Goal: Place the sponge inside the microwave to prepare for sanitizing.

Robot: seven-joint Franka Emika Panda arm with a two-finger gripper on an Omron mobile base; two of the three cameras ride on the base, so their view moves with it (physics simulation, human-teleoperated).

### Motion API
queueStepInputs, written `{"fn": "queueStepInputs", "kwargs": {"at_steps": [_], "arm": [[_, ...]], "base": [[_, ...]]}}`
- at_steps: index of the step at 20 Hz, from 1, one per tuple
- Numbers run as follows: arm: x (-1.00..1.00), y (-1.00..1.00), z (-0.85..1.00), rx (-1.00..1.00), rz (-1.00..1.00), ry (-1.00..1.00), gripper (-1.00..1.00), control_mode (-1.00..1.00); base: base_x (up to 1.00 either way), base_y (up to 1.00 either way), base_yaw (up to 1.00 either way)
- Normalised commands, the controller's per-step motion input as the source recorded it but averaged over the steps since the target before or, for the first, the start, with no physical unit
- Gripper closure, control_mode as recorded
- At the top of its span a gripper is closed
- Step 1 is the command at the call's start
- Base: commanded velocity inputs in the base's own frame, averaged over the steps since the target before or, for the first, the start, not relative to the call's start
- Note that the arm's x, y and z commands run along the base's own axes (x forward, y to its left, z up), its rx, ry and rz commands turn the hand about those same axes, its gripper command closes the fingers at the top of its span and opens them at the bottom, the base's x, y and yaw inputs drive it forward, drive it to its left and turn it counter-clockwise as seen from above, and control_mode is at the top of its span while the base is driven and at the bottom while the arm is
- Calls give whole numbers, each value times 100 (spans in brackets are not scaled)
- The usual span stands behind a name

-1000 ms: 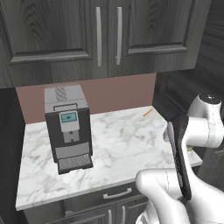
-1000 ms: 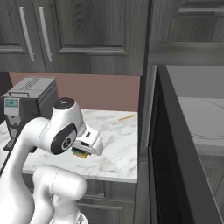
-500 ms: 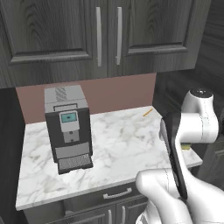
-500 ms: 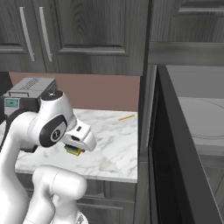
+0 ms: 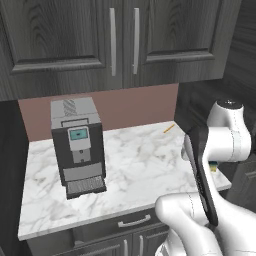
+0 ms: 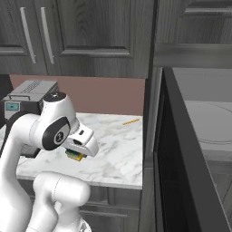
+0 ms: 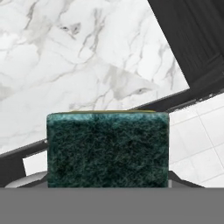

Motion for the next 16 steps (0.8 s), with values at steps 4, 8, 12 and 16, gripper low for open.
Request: {"fn": "queueStepInputs", "kwargs": {"at_steps": [4, 8, 12, 16], "arm": [[0, 2, 0, 0, 0, -1, 100, -100], [-2, 0, 0, 0, 0, 0, 100, 100], [0, 0, 0, 0, 0, 0, 100, 100], [0, 0, 0, 0, 0, 0, 100, 100]], "base": [[0, 0, 0], [-23, 0, 0], [-52, 1, 0], [-71, 0, 0]]}}
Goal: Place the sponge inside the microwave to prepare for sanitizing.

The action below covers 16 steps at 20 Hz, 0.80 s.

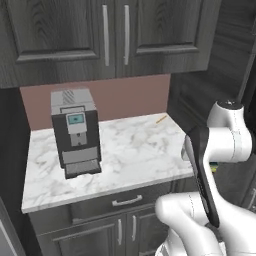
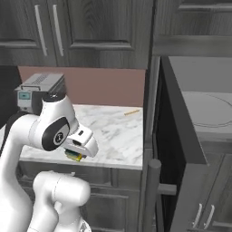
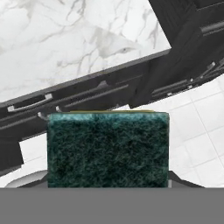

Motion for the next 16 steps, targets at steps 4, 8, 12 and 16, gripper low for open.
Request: {"fn": "queueStepInputs", "kwargs": {"at_steps": [4, 8, 12, 16], "arm": [[0, 0, 0, 0, 0, 0, 100, 100], [0, 0, 0, 0, 0, 0, 100, 100], [0, 0, 0, 0, 0, 0, 100, 100], [0, 0, 0, 0, 0, 0, 100, 100]], "base": [[-63, 0, 0], [-61, 0, 0], [-53, 0, 0], [-48, 0, 0]]}}
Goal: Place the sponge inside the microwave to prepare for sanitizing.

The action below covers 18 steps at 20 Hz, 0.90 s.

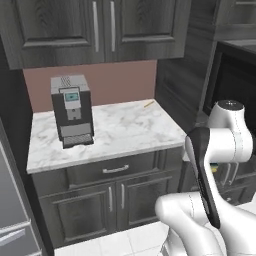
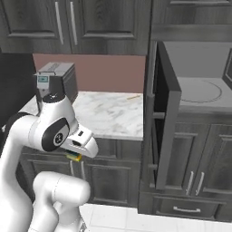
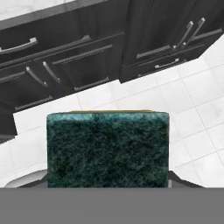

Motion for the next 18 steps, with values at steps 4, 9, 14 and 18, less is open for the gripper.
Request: {"fn": "queueStepInputs", "kwargs": {"at_steps": [4, 9, 14, 18], "arm": [[0, 0, 0, 0, 0, 0, 100, 100], [0, 0, 0, 0, 0, 0, 100, 100], [0, 0, 0, 0, 0, 0, 100, 100], [0, 0, 0, 0, 0, 0, 100, 100]], "base": [[-54, 0, 1], [-52, 0, 3], [-45, -24, 14], [-38, -45, 18]]}}
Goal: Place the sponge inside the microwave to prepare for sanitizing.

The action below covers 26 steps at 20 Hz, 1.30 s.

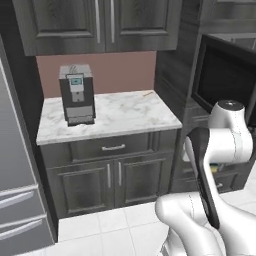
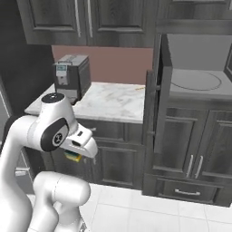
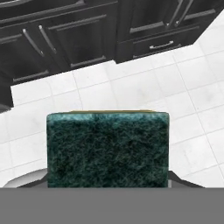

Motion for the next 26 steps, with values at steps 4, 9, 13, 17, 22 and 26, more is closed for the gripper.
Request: {"fn": "queueStepInputs", "kwargs": {"at_steps": [4, 9, 13, 17, 22, 26], "arm": [[0, 0, 0, 0, 0, 0, 100, 100], [0, 0, 0, 0, 0, 0, 100, 100], [0, 0, 0, 0, 0, 0, 100, 100], [0, 0, 0, 0, 0, 0, 100, 100], [0, 0, 0, 0, 0, 0, 100, 100], [0, 0, 0, 0, 0, 0, 100, 100]], "base": [[-18, -74, 15], [-16, -82, 11], [-26, -74, 7], [-27, -71, 7], [-11, -72, 6], [18, -62, 0]]}}
